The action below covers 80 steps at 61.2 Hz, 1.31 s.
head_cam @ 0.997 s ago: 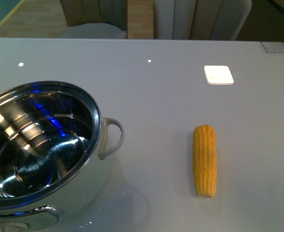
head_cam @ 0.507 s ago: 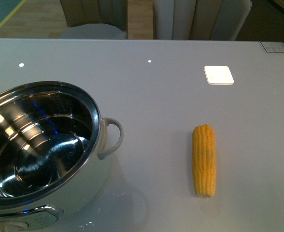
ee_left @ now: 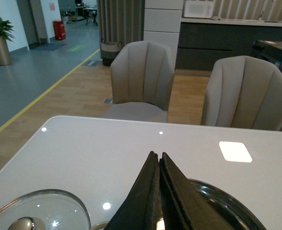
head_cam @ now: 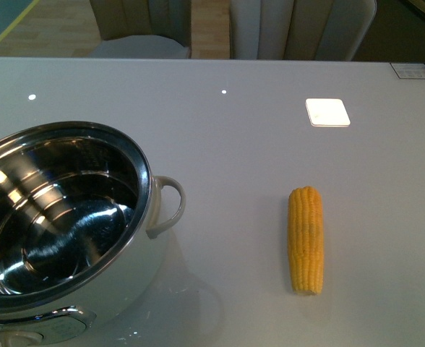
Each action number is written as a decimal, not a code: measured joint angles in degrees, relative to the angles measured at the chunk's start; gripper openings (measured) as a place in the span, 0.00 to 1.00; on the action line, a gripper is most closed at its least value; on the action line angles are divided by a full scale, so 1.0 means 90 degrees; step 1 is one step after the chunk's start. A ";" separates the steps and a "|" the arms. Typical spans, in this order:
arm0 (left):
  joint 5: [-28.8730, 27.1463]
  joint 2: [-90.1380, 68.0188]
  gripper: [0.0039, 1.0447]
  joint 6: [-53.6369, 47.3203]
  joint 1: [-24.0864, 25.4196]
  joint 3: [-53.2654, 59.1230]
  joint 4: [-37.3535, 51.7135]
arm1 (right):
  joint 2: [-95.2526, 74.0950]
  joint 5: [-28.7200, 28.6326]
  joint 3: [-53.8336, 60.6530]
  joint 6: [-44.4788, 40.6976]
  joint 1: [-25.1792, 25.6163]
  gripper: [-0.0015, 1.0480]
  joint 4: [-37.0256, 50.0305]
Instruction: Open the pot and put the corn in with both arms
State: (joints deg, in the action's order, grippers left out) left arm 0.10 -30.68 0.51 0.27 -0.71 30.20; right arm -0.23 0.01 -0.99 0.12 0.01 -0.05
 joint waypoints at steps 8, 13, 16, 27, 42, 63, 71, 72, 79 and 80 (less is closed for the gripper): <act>-0.0012 0.0508 0.03 -0.0002 -0.0012 0.0000 -0.0483 | 0.0000 0.0000 0.0000 0.0000 0.0000 0.92 0.0000; -0.0015 0.0804 0.03 -0.0002 -0.0015 0.0000 -0.0760 | 0.0000 0.0000 0.0000 0.0000 0.0000 0.92 0.0000; -0.0012 0.0979 0.03 -0.0002 -0.0015 0.0000 -0.0935 | 0.0000 0.0000 0.0000 0.0000 0.0000 0.92 0.0000; -0.0012 0.1450 0.03 -0.0002 -0.0015 0.0000 -0.1396 | 0.0000 0.0000 0.0000 0.0000 0.0000 0.92 0.0000; -0.0015 0.1982 0.03 -0.0002 -0.0015 0.0000 -0.1923 | 0.0000 0.0000 0.0000 0.0000 0.0000 0.92 0.0000; -0.0015 0.3327 0.03 -0.0005 -0.0015 0.0000 -0.3317 | 0.0000 0.0002 0.0000 0.0000 0.0000 0.92 0.0000; -0.0012 0.3366 0.03 -0.0005 -0.0015 0.0000 -0.3342 | 0.0000 0.0000 0.0000 0.0000 0.0000 0.92 0.0000; -0.0012 0.3366 0.03 -0.0005 -0.0015 0.0000 -0.3347 | 0.0000 0.0000 0.0000 0.0000 0.0000 0.92 0.0000; -0.0012 0.3368 0.03 -0.0005 -0.0015 0.0000 -0.3347 | 0.0000 0.0000 0.0000 0.0000 0.0000 0.92 0.0000; -0.0012 0.3368 0.03 -0.0002 -0.0015 0.0000 -0.3347 | 0.0000 0.0000 0.0000 0.0000 0.0000 0.92 0.0000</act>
State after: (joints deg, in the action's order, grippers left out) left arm -0.01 -0.36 0.49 0.14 -0.71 0.08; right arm -0.23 0.01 -0.99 0.12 0.01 -0.05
